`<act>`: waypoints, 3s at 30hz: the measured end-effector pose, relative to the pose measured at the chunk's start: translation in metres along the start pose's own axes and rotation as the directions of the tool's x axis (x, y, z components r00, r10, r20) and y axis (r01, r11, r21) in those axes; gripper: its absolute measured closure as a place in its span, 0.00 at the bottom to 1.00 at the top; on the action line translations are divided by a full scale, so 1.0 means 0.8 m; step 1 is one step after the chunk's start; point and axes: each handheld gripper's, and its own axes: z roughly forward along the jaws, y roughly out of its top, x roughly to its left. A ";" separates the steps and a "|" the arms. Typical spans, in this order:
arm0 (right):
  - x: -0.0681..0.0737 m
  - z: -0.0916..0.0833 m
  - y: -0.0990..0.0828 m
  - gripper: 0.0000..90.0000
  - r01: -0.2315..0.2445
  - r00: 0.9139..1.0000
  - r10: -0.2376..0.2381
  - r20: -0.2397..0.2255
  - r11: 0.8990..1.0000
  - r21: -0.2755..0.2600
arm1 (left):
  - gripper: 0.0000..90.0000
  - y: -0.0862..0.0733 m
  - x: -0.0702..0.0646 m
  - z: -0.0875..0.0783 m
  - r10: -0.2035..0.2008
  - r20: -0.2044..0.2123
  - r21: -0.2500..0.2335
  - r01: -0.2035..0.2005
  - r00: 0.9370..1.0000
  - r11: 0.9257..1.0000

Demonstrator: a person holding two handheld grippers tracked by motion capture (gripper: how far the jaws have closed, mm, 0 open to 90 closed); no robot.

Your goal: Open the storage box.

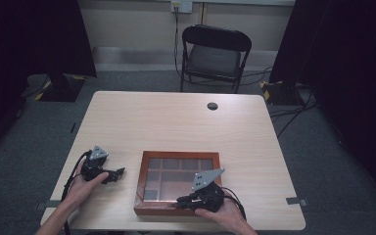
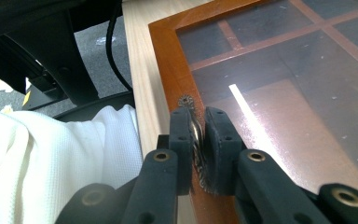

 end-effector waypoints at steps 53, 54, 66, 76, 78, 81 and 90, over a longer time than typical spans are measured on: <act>-0.007 -0.048 0.049 0.92 -0.006 1.000 0.006 -0.012 0.999 -0.032 | 0.18 0.031 -0.065 -0.035 0.113 0.283 -0.150 -0.073 0.953 0.986; -0.007 -0.048 0.050 0.92 -0.007 1.000 0.007 -0.012 0.999 -0.031 | 0.18 0.031 -0.066 -0.035 0.113 0.289 -0.155 -0.070 0.951 0.985; -0.007 -0.048 0.050 0.92 -0.024 1.000 0.024 -0.011 0.999 -0.025 | 0.18 0.035 -0.075 -0.034 0.148 0.274 -0.176 -0.101 0.950 0.979; -0.010 -0.059 0.045 0.64 -0.049 0.999 0.050 0.002 0.996 -0.075 | 0.20 0.037 -0.078 -0.034 0.160 0.261 -0.184 -0.114 0.952 0.976; -0.013 -0.066 0.043 0.57 -0.064 0.998 0.065 0.016 0.994 -0.087 | 0.20 0.037 -0.077 -0.034 0.146 0.268 -0.193 -0.095 0.952 0.977; -0.021 -0.083 0.032 0.40 -0.098 0.992 0.107 0.062 0.986 -0.137 | 0.20 0.040 -0.074 -0.039 0.146 0.265 -0.206 -0.092 0.953 0.974; -0.031 -0.113 0.008 0.24 -0.134 0.978 0.162 0.132 0.971 -0.196 | 0.21 0.048 -0.077 -0.047 0.146 0.271 -0.250 -0.077 0.951 0.965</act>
